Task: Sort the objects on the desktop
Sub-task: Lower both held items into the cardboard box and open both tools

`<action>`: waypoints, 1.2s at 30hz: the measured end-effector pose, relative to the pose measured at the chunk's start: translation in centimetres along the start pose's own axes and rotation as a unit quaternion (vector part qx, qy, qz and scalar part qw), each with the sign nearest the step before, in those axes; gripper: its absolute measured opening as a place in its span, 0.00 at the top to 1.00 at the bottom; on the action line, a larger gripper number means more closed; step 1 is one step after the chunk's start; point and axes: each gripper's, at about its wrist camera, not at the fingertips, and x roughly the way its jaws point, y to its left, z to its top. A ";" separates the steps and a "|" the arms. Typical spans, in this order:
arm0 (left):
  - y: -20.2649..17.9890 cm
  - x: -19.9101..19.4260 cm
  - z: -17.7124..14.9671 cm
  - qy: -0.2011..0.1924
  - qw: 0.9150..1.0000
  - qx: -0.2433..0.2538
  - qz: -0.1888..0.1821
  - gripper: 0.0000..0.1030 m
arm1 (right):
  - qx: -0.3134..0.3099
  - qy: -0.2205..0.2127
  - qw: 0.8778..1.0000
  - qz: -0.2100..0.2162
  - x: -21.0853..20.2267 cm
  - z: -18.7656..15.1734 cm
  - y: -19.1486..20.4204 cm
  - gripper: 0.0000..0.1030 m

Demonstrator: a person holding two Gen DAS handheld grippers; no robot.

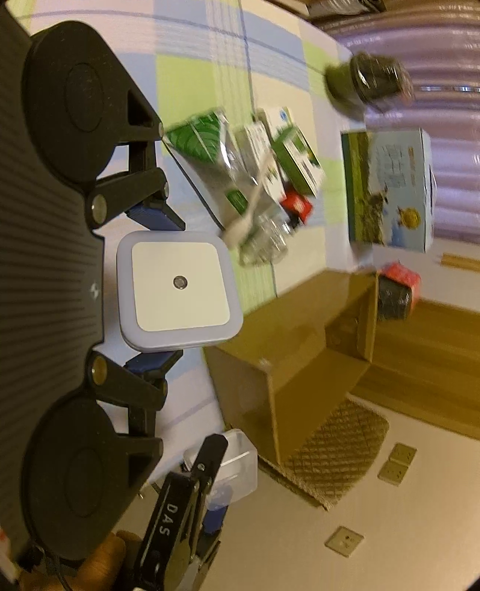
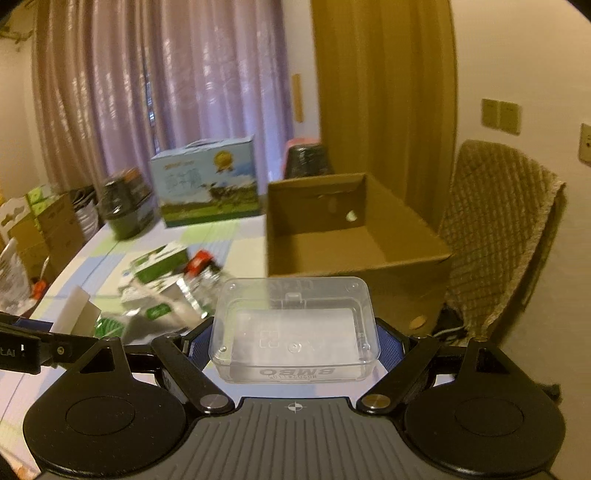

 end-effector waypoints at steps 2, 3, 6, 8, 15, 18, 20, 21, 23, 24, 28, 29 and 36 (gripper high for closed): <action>-0.9 0.8 1.3 -0.006 1.000 0.007 -0.008 0.41 | -0.002 -0.008 1.000 -0.009 0.4 0.9 -1.0 0.20; -1.3 1.3 2.1 -0.009 1.000 0.010 -0.013 0.41 | -0.004 -0.012 1.000 -0.013 0.7 1.4 -1.5 0.20; -2.8 2.8 4.3 -0.017 0.999 0.018 -0.025 0.41 | -0.006 -0.020 1.000 -0.021 1.8 2.8 -3.2 0.20; -3.9 4.0 5.8 -0.024 0.999 0.025 -0.034 0.41 | -0.005 -0.022 0.999 -0.025 2.8 3.8 -4.4 0.20; -6.8 9.2 10.1 -0.031 0.997 0.045 -0.054 0.41 | 0.018 -0.016 0.999 -0.033 6.7 6.9 -7.9 0.20; -7.5 11.2 11.0 -0.028 0.997 0.050 -0.061 0.41 | 0.018 -0.013 0.999 -0.039 8.0 7.5 -8.8 0.20; -7.9 12.4 11.5 -0.027 0.996 0.056 -0.063 0.41 | 0.022 -0.010 0.999 -0.041 8.7 7.7 -9.3 0.20; -8.1 12.9 11.6 -0.027 0.996 0.058 -0.063 0.41 | 0.025 -0.008 0.999 -0.042 9.0 7.7 -9.6 0.20; -8.2 13.9 11.9 -0.024 0.996 0.061 -0.064 0.41 | 0.028 -0.005 0.999 -0.044 9.8 7.8 -10.0 0.20; -8.3 14.5 12.0 -0.023 0.996 0.062 -0.063 0.41 | 0.029 -0.003 0.999 -0.045 10.1 7.8 -10.2 0.20; -8.5 15.9 12.8 -0.019 0.996 0.063 -0.060 0.41 | 0.034 0.000 0.998 -0.050 11.0 7.7 -10.7 0.20; -8.6 16.1 12.9 -0.019 0.996 0.065 -0.061 0.41 | 0.037 0.001 0.998 -0.050 11.3 7.8 -10.9 0.20; -7.7 15.3 12.9 -0.028 0.996 0.063 -0.050 0.39 | 0.043 0.003 0.998 -0.045 11.8 7.8 -10.9 0.20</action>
